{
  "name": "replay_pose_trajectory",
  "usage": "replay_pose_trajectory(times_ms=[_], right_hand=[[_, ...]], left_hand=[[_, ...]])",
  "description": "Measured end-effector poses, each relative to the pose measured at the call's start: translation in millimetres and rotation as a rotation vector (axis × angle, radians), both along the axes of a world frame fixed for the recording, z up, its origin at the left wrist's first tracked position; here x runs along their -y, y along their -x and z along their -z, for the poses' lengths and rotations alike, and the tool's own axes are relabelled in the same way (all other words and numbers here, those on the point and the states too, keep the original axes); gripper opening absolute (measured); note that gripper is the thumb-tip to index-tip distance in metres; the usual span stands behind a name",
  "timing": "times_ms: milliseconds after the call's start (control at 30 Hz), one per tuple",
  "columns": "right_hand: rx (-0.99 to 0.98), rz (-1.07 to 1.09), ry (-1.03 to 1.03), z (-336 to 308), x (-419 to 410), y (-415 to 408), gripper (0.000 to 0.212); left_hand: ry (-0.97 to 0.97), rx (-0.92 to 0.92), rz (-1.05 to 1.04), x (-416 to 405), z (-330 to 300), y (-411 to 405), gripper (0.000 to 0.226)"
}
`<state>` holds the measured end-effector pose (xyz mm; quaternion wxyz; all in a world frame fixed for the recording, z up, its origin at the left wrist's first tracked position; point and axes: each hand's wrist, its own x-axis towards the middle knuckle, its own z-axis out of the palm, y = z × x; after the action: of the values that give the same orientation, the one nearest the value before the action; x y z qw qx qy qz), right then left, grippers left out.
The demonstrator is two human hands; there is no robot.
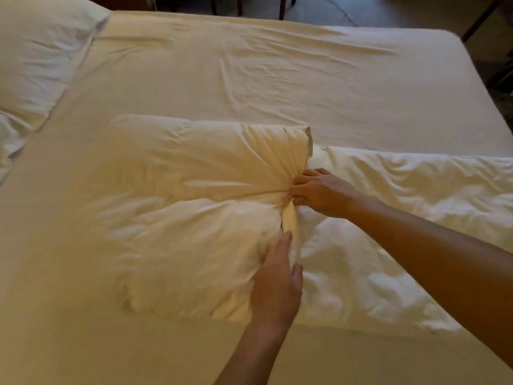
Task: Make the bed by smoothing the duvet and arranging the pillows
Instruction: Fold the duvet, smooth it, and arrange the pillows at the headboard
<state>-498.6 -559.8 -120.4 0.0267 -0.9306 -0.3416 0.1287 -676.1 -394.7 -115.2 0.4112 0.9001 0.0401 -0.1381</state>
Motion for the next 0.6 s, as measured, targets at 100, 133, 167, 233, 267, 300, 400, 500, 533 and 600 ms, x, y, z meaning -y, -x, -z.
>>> replay_pose_trajectory(times_ms=[100,133,167,233,267,300,400,500,533,600], right_hand=[[-0.071,0.003,0.023,10.9,11.2,3.7,0.025],[-0.101,0.003,0.039,11.5,12.6,4.3,0.024],[-0.145,0.015,0.052,9.6,12.8,4.2,0.023],[-0.238,0.095,0.032,-1.7,9.5,1.5,0.019],[-0.258,0.159,0.006,-10.0,6.4,-0.8,0.014],[-0.240,0.219,-0.030,-19.1,2.1,-4.0,0.010],[-0.083,0.375,-0.173,-42.7,-23.5,-16.3,0.012],[0.054,0.487,-0.318,-54.9,-65.2,-24.0,0.021],[0.084,0.510,-0.354,-56.2,-81.0,-25.3,0.024],[0.114,0.539,-0.359,-56.8,-114.4,-27.6,0.038]], left_hand=[[-0.097,-0.103,0.207,10.4,4.2,4.8,0.075],[-0.080,-0.143,0.254,9.4,2.2,4.3,0.075],[-0.017,-0.168,0.273,5.4,-2.0,1.4,0.070],[0.143,-0.144,0.239,-10.7,-15.5,-11.8,0.047],[0.184,-0.085,0.192,-21.7,-22.6,-21.4,0.034],[0.203,-0.009,0.124,-34.2,-30.1,-33.1,0.026],[0.171,0.224,-0.107,-75.9,-53.6,-75.9,0.023],[0.006,0.364,-0.149,-117.1,-64.4,-121.1,0.030],[-0.058,0.388,-0.131,-130.9,-63.6,-135.7,0.035],[-0.190,0.383,-0.090,-158.1,-57.0,-162.5,0.045]])
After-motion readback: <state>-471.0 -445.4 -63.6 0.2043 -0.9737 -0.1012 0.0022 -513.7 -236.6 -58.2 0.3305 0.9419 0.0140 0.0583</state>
